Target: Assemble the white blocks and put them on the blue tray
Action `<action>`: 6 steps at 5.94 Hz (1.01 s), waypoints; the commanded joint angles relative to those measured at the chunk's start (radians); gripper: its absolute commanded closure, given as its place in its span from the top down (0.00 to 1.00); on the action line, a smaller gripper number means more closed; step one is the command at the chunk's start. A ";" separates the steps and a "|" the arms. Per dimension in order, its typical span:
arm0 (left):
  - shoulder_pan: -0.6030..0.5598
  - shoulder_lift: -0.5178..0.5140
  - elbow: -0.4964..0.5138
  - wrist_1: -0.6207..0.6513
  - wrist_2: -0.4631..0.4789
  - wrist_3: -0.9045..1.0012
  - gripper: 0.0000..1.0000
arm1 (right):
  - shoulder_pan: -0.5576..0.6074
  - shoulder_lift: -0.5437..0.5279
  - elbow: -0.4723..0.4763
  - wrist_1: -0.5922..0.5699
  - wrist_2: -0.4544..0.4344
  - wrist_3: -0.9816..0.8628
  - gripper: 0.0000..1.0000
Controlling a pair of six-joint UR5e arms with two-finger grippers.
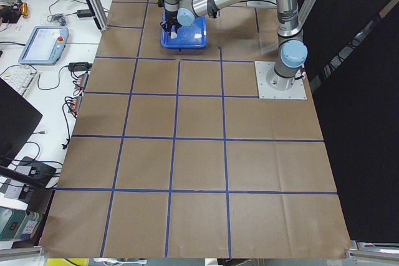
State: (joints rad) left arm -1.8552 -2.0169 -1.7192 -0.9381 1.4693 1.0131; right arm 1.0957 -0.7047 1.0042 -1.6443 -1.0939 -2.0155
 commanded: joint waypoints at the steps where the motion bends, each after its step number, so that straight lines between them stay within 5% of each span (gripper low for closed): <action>1: -0.030 -0.035 -0.008 0.005 -0.011 0.030 0.05 | -0.014 0.079 0.004 0.001 0.093 -0.041 1.00; 5: -0.073 -0.072 -0.010 0.022 -0.003 0.055 0.08 | -0.013 0.070 0.047 0.006 0.100 -0.055 1.00; 6: -0.073 -0.072 -0.010 0.024 0.000 0.053 0.18 | -0.011 0.067 0.044 0.008 0.104 -0.054 0.98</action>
State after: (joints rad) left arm -1.9273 -2.0881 -1.7284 -0.9175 1.4669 1.0658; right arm 1.0831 -0.6346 1.0480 -1.6382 -0.9931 -2.0717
